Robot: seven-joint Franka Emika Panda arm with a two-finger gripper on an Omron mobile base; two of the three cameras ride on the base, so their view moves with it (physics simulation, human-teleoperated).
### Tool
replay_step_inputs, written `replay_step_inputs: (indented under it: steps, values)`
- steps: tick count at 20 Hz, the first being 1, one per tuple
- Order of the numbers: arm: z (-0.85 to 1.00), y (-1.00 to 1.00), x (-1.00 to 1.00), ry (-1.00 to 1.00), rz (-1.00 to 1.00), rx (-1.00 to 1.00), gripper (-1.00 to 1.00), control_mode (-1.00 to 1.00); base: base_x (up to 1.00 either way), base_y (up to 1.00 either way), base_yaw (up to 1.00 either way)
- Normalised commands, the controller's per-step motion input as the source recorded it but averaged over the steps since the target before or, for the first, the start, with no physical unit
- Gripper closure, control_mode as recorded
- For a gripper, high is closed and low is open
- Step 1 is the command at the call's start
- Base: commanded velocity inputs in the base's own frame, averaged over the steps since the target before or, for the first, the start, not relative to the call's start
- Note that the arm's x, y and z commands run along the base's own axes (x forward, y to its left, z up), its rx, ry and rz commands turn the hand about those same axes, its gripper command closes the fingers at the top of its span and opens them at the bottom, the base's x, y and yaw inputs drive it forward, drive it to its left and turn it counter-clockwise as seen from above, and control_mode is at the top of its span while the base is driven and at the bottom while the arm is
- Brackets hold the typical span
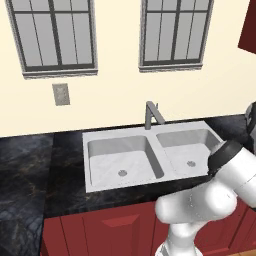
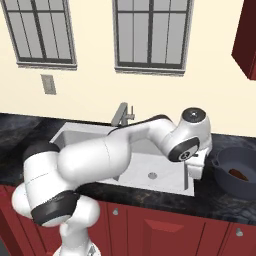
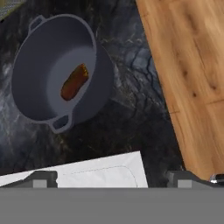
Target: Dump the sweet potato from the pot into the sink. Then turn on the water and wash the sweet potato. Then turn off the water and put the sweet potato back in the pot.
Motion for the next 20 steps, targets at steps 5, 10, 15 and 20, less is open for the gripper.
replay_step_inputs:
  steps: [5,10,15,20]
  values:
    - [-0.14,-0.61,0.00,0.01,0.00,0.16,-1.00,-1.00,0.00,0.00,0.00]
    - [-0.15,-0.55,0.00,0.06,0.00,0.14,-1.00,-1.00,0.00,0.00,0.00]
    - [-0.16,-0.48,0.02,0.12,0.00,0.12,-1.00,-1.00,0.00,0.00,0.00]
    - [-0.16,-0.44,0.08,0.06,0.00,0.10,-1.00,-1.00,0.00,0.00,0.00]
